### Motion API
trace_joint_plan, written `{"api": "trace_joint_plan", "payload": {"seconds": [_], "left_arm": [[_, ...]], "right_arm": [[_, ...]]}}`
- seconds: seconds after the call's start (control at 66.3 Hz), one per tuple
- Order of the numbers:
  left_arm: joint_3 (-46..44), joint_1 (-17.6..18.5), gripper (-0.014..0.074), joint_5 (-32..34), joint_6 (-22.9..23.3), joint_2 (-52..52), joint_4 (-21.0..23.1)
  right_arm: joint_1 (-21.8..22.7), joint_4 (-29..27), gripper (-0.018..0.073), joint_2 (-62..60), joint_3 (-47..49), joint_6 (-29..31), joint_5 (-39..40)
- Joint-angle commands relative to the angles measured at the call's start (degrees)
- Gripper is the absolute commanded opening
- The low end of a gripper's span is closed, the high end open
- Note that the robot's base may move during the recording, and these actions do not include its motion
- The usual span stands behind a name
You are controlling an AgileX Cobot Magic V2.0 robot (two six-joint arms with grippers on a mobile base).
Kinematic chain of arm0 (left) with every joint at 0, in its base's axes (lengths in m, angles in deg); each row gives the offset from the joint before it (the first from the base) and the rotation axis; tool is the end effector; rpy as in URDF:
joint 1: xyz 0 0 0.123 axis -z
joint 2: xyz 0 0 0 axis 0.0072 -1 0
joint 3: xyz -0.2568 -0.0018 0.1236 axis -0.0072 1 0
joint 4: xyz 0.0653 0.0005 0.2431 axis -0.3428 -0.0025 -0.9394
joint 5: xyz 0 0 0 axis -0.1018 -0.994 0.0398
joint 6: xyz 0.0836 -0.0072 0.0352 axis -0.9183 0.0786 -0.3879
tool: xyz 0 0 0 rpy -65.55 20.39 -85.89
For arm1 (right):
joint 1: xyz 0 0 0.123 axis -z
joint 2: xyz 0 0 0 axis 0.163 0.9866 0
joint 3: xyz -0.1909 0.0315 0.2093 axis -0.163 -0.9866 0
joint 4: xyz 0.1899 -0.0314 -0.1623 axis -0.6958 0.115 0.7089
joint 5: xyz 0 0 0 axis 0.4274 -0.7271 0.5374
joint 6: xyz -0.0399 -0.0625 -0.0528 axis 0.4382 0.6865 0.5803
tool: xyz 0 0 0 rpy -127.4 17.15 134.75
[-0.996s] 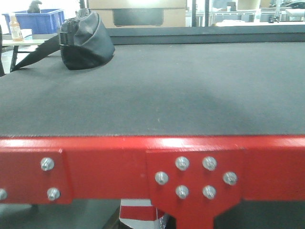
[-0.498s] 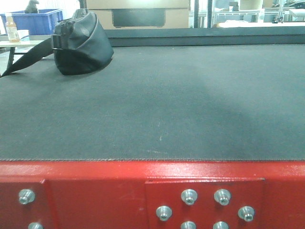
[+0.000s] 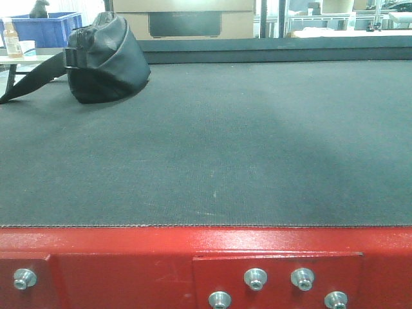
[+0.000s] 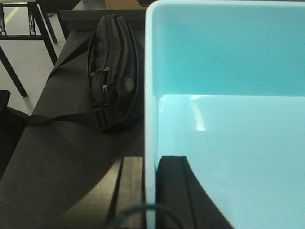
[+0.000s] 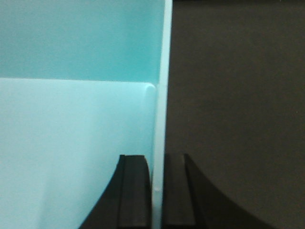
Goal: Fetch blue bin and place on conveyor start
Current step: 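Lower the teal bin onto the near end of the grey belt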
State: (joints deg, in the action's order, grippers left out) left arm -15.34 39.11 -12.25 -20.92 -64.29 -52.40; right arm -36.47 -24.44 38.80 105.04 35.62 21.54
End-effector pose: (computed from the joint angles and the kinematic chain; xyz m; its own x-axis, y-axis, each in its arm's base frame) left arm 0.2606 -0.1367 0.4838 -0.3804 0.0120 -0.9248 -0.0420 0.9987 0.0302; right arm 0.2614 0.0968 0.4706 -0.5227 0.0951 -0.8472 0.0230 0.9950 0.0975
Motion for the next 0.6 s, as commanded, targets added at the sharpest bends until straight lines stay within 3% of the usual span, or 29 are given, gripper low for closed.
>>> {"api": "trace_joint_plan", "payload": {"seconds": [0.0, 0.589], "left_arm": [[-0.52, 0.41, -0.0111, 2.27, -0.08, 0.1, -1.55], [-0.52, 0.41, -0.0111, 3.62, -0.08, 0.1, -1.53]], "right_arm": [[-0.31, -0.6, -0.0162, -0.68, 0.87, 0.41, 2.79], [-0.31, -0.6, -0.0162, -0.68, 0.87, 0.41, 2.89]]}}
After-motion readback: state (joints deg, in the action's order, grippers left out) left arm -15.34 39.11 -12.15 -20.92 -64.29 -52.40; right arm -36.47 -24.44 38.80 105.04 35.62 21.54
